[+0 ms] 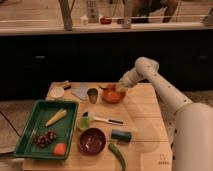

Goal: Place fork in red bowl

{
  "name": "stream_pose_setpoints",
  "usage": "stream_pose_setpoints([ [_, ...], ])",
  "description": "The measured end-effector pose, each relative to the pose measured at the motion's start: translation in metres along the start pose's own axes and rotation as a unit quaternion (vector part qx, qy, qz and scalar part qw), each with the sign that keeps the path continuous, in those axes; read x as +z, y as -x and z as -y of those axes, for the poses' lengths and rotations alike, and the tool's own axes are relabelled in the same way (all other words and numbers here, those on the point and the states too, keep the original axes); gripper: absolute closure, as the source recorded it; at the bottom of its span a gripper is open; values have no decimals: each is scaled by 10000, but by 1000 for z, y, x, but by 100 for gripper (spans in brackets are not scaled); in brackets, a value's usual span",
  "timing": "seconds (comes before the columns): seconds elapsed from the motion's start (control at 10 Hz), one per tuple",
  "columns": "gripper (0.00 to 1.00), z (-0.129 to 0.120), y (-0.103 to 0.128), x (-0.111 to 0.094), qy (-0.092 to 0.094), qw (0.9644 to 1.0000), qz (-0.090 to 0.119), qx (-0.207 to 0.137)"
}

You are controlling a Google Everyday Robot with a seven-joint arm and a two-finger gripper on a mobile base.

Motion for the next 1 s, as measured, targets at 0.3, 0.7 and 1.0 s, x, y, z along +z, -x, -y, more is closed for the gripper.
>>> stream_pose_setpoints([
  [0.3, 43, 3, -5, -3, -33, 10000, -28, 46],
  [0.7, 20, 8, -16, -4, -66, 9998, -64, 180],
  [1.0, 20, 10, -23, -7, -111, 9996, -49, 259],
])
